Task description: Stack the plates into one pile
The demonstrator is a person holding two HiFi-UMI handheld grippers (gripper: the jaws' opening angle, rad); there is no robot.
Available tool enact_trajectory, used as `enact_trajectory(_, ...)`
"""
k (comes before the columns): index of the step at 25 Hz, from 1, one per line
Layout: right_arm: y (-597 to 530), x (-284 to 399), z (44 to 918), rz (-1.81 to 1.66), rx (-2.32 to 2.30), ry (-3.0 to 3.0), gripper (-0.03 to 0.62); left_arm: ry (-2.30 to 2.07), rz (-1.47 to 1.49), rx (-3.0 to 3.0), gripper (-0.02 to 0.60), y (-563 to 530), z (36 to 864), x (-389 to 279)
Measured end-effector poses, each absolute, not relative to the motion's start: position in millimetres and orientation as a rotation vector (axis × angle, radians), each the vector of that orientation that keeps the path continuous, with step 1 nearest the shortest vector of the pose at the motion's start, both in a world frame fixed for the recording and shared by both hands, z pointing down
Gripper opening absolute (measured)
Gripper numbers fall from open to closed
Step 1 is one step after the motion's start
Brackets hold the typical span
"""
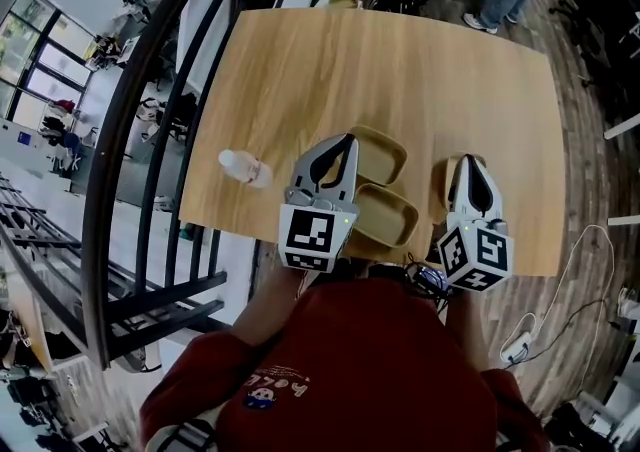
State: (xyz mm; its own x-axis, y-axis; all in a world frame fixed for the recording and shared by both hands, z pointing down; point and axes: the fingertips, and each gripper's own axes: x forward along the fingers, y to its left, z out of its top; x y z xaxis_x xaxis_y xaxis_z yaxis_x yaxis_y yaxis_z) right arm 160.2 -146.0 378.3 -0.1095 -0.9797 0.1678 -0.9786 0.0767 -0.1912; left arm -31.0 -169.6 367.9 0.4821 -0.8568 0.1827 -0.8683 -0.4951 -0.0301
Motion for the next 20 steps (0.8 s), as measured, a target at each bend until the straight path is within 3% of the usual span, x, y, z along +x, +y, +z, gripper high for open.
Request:
enact_trajectory(12,-105,135,480,-0.949,-2.028,2.376,0.011,-1.394,0.600,2.512,0.019,-135,470,-33)
enact_trajectory(14,-98,133,495,-1.054,-2.010,2.364,0.050,-1.375,0.646,2.482,0.028,-130,485,-36)
enact_trajectory(20,-80,130,537,-1.263,-2.021,2.322,0.073,-1.296,0.767,2.390,0.062,-116,528,-42)
